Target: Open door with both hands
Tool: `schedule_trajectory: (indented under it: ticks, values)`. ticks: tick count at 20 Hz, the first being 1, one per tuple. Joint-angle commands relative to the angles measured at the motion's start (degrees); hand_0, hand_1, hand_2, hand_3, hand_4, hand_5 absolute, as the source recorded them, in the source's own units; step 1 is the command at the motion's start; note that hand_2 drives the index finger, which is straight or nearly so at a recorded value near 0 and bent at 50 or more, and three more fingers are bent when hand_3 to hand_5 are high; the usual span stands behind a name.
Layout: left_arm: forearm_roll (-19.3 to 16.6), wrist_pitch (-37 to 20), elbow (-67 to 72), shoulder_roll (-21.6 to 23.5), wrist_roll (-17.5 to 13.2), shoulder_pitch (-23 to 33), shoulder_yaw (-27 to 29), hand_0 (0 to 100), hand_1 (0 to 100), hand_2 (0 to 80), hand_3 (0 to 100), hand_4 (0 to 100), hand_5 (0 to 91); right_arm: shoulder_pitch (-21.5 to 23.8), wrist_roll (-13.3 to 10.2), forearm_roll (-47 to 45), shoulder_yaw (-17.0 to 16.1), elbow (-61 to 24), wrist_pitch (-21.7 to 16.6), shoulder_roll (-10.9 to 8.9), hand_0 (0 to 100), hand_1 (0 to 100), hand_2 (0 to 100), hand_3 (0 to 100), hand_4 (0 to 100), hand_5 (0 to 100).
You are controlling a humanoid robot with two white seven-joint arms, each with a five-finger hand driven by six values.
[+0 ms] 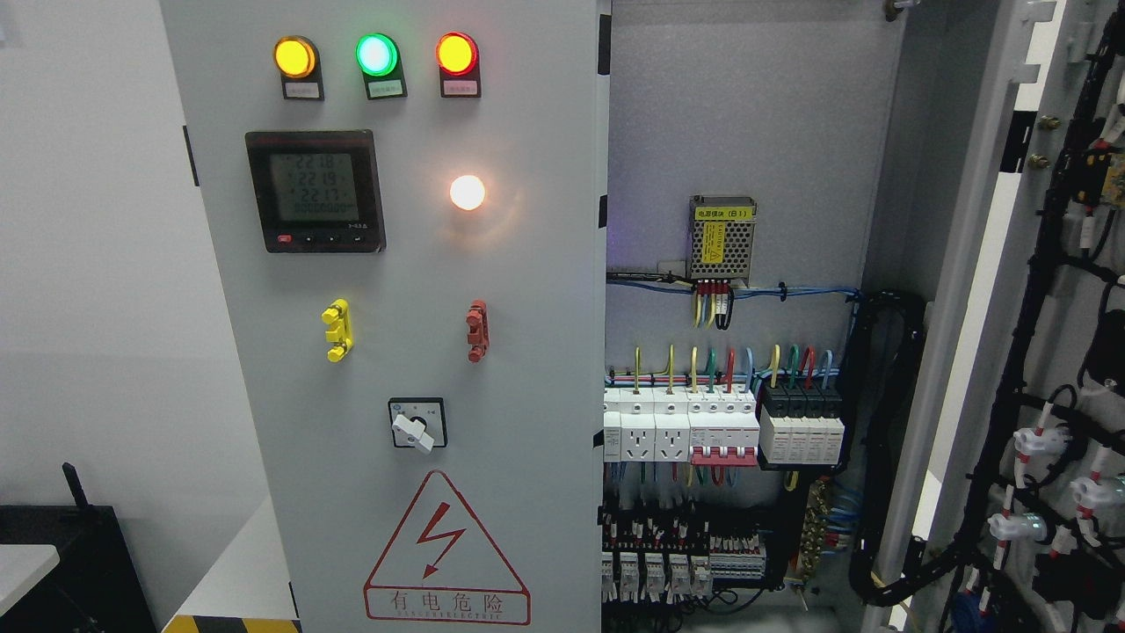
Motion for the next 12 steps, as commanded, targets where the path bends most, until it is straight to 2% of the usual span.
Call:
schedule_trajectory:
  ticks: [1,9,12]
  values:
    - [0.04,0.02,0.0,0.0,0.05,-1.84,-0.01,0,0,0.0,0,0,0.0,-8.79,-0.13,-0.05,0.33,-1.46,4.2,0.6,38,0,0,0,0,0]
    - [0.04,0.02,0.0,0.0,-0.04,-1.84,-0.01,0,0,0.0,0,0,0.0,-15.3,-0.13,-0.05,1.73,-1.46,16.06,0.95,38,0,0,0,0,0]
    - [-0.04,0.02,0.0,0.0,-0.04,-1.84,-0.01,0,0,0.0,0,0,0.0,-18.02,-0.04,0.04,2.27,-1.29,20.45,2.09,38,0,0,0,0,0]
